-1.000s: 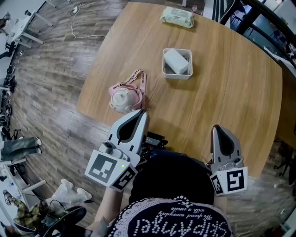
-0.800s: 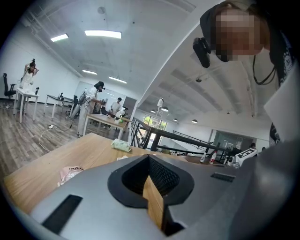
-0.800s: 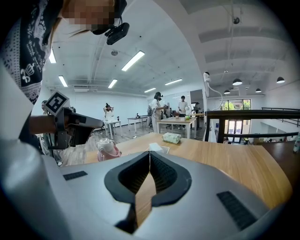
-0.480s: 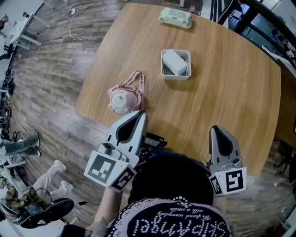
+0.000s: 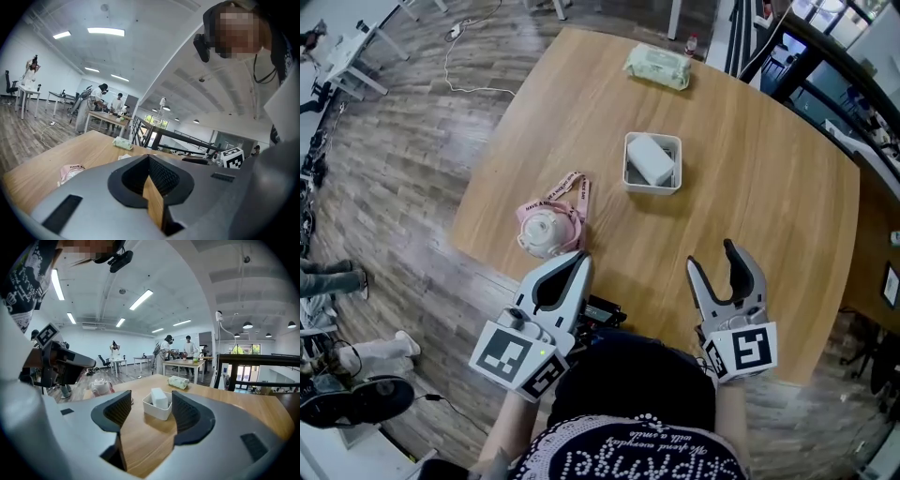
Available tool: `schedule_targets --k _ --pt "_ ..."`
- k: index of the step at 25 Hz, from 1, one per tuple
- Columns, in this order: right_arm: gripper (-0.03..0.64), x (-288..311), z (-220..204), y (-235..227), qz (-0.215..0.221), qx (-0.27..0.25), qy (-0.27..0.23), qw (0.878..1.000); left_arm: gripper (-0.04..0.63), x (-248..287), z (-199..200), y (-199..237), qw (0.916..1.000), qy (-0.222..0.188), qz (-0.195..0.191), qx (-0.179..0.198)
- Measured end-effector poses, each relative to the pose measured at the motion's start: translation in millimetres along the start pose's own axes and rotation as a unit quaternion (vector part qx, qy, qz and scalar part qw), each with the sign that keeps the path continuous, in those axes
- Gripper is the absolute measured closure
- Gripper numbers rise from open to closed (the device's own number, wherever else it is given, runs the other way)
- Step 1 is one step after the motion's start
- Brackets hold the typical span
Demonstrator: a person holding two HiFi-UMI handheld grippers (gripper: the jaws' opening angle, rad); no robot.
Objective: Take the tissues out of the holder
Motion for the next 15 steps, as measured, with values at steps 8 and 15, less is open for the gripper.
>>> schedule_targets --k 8,15 --pt "0.318 54.1 -6.1 -1.8 0.038 0.003 0.026 0.999 0.591 8.9 11.0 2.3 1.0 -0.008 0.002 0.002" --pt "0.318 71.6 7.7 -10.2 0.034 -0.01 0.013 0.999 0.591 14.1 12.0 3.1 1.0 -0.008 0.004 0.003"
Point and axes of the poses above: the fingertips, and each gripper's own axes: x forward along the fingers, y to its left, z out of its top, the point moved 3 cm from there along -x, backward along the fingers, and after that the axes turned 6 degrees about -y, right-handed, at the moved point
